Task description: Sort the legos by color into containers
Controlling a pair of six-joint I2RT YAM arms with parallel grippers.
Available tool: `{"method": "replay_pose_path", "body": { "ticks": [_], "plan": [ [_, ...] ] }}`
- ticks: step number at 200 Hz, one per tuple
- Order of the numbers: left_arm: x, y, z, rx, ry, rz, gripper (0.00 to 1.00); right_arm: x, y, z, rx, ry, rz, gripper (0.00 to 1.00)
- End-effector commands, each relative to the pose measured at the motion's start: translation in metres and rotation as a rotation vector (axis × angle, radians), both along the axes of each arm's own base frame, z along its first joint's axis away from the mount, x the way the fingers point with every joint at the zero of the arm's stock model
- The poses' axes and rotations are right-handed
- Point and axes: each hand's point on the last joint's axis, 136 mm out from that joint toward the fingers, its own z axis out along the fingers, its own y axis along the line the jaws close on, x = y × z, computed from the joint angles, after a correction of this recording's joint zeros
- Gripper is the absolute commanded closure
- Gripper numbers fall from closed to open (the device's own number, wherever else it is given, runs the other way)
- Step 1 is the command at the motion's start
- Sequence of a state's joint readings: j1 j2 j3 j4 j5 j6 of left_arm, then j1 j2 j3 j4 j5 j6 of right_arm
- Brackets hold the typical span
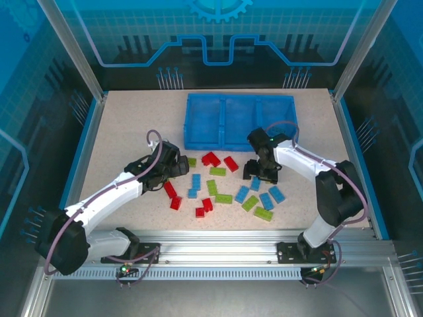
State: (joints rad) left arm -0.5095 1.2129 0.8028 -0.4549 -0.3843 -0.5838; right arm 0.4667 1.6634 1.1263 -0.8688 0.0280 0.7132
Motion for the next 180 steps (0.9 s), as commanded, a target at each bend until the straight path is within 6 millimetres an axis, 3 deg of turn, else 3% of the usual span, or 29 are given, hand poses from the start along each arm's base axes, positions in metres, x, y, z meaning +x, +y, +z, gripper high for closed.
{"method": "replay_pose_path", "body": {
  "ticks": [1,59,104,138,180],
  "plan": [
    [0.001,0.000,0.000,0.000,0.004,-0.014,0.01,0.008,0.006,-0.010,-0.013,0.012,-0.018,0.28],
    [-0.003,0.005,0.001,0.010,0.000,-0.002,0.01,0.011,0.001,-0.040,-0.068,0.062,0.005,0.41],
    [-0.002,0.004,0.001,0.010,0.002,-0.002,0.01,0.012,0.000,-0.045,-0.080,0.064,0.007,0.64],
    [0.000,0.003,0.002,0.009,0.002,-0.003,0.01,0.027,-0.005,-0.009,-0.076,-0.031,0.008,0.70],
    [0.001,0.001,0.002,-0.001,0.003,-0.001,0.01,0.080,-0.038,0.069,-0.030,-0.244,-0.021,0.70]
  ]
}}
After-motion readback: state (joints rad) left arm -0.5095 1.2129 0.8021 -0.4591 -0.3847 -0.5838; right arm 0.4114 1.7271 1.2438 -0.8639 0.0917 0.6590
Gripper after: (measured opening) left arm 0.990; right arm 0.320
